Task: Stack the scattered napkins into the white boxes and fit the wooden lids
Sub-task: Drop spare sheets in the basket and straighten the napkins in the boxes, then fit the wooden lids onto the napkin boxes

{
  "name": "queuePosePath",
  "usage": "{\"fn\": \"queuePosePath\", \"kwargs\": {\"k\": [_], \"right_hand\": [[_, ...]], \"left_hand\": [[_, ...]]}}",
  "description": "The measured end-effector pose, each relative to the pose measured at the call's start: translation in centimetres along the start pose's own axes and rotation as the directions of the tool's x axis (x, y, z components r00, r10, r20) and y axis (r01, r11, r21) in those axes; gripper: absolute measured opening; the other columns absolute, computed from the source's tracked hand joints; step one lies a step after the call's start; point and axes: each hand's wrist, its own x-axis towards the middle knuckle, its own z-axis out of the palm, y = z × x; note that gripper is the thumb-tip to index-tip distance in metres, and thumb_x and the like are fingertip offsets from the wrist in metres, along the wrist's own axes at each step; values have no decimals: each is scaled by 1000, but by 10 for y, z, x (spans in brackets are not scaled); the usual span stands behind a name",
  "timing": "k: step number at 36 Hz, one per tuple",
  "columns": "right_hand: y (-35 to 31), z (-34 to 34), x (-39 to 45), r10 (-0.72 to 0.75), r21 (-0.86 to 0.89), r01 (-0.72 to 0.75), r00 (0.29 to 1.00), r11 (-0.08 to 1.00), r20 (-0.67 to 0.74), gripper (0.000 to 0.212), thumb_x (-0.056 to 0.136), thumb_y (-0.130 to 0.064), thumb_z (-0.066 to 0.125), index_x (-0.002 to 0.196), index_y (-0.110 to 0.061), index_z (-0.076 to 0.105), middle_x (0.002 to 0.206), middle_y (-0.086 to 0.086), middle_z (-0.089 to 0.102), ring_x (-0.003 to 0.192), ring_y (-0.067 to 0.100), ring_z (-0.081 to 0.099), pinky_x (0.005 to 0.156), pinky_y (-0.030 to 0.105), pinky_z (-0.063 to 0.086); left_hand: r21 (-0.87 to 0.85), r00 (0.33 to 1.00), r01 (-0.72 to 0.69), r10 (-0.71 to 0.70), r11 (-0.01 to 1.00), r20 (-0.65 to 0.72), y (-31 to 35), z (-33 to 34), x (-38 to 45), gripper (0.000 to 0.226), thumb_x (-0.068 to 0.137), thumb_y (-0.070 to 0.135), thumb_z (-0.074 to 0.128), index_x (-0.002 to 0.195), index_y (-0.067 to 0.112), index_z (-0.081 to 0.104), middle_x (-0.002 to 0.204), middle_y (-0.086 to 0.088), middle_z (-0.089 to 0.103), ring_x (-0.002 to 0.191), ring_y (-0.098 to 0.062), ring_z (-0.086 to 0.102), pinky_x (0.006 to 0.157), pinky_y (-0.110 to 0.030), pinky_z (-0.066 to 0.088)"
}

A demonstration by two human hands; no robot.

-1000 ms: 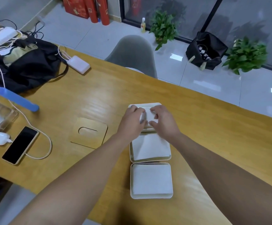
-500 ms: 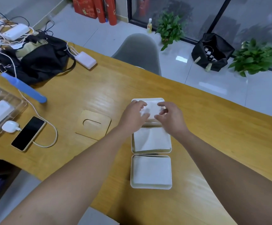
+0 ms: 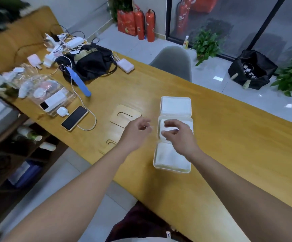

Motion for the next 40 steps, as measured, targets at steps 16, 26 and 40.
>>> {"fn": "queuePosePath", "kwargs": {"k": [16, 26, 40], "right_hand": [[-12, 151, -48, 158, -113, -150, 986, 982, 56, 39, 100, -33, 77, 134, -19, 66, 117, -8, 70, 87, 14, 76, 84, 41, 66], [11, 218, -30, 421, -89, -416, 905, 905, 59, 88, 95, -58, 72, 164, -16, 38, 135, -6, 61, 116, 21, 68, 102, 44, 58], [64, 262, 0, 436, 68, -443, 895, 894, 98, 114, 72, -84, 75, 165, -35, 31, 166, -13, 43, 153, 22, 43, 121, 50, 44]], "left_hand": [[47, 981, 189, -187, 981, -48, -108, -116, -57, 31, 102, 31, 73, 132, 29, 70, 122, 14, 72, 117, -7, 67, 97, -28, 54], [377, 976, 195, -219, 906, 20, -162, -146, -15, 68, 104, 39, 68, 163, 16, 44, 162, -5, 46, 150, -26, 44, 122, -41, 40], [428, 981, 150, -189, 891, 49, -191, -144, 6, 31, 99, 42, 72, 100, 22, 48, 99, 2, 55, 97, -25, 58, 81, -42, 55]]}}
